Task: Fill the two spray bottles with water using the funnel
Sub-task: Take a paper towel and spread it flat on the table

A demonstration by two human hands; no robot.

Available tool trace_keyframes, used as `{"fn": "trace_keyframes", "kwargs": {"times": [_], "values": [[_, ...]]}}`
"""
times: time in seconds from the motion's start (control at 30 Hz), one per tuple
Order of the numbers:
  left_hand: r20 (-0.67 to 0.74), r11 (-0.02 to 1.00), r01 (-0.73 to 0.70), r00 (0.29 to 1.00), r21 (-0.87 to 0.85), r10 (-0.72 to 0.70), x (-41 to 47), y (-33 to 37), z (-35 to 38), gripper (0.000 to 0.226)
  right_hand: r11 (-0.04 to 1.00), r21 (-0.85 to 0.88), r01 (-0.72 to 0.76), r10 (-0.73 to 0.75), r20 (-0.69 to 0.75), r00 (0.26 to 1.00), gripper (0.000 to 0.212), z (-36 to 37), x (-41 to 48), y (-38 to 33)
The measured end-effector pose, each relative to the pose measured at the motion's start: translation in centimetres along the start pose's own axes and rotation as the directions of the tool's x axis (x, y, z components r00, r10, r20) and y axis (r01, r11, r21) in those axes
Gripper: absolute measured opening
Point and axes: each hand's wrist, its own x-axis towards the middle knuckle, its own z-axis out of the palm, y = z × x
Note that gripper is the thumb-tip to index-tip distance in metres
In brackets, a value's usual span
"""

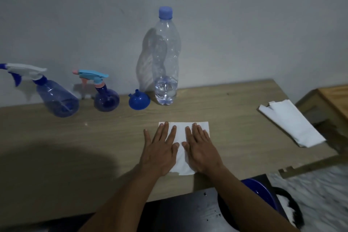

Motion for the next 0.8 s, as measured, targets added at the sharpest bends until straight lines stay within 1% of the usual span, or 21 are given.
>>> {"fn": "trace_keyframes", "kwargs": {"times": [0.17, 0.3, 0.47, 0.57, 0.67, 0.8], "values": [[-0.006, 0.999, -0.039, 0.999, 0.006, 0.039, -4.4, -4.6, -0.3, 0.065, 0.998, -0.009, -0.055, 0.055, -0.029, 0.998, 0.063, 2.5, -2.0, -6.5], [-0.029, 0.999, -0.023, 0.999, 0.022, 0.023, -7.7, -10.9, -0.5, 0.064, 1.0, 0.0, -0.025, 0.025, -0.036, 0.999, 0.063, 4.4, -1.6, -13.0], [-0.051, 1.0, 0.004, 0.999, 0.025, -0.002, -9.8, -20.2, -1.1, 0.063, 0.999, -0.018, 0.029, -0.029, -0.026, 0.999, 0.063, 6.0, 1.5, -21.4], [-0.054, 0.998, 0.058, 0.997, 0.031, -0.056, -10.9, -25.5, -1.4, 0.063, 0.998, -0.009, 0.069, -0.069, -0.003, 0.998, 0.063, 6.8, 3.9, -26.2], [-0.067, 0.992, 0.122, 0.991, 0.033, -0.12, -12.7, -30.0, -1.6, 0.064, 0.989, -0.02, 0.145, -0.144, 0.016, 0.989, 0.061, 7.6, 5.8, -30.7], [-0.084, 0.974, 0.223, 0.972, 0.042, -0.219, -16.3, -34.4, -1.5, 0.064, 0.97, -0.028, 0.242, -0.241, 0.032, 0.97, 0.06, 8.7, 6.8, -35.8]]}}
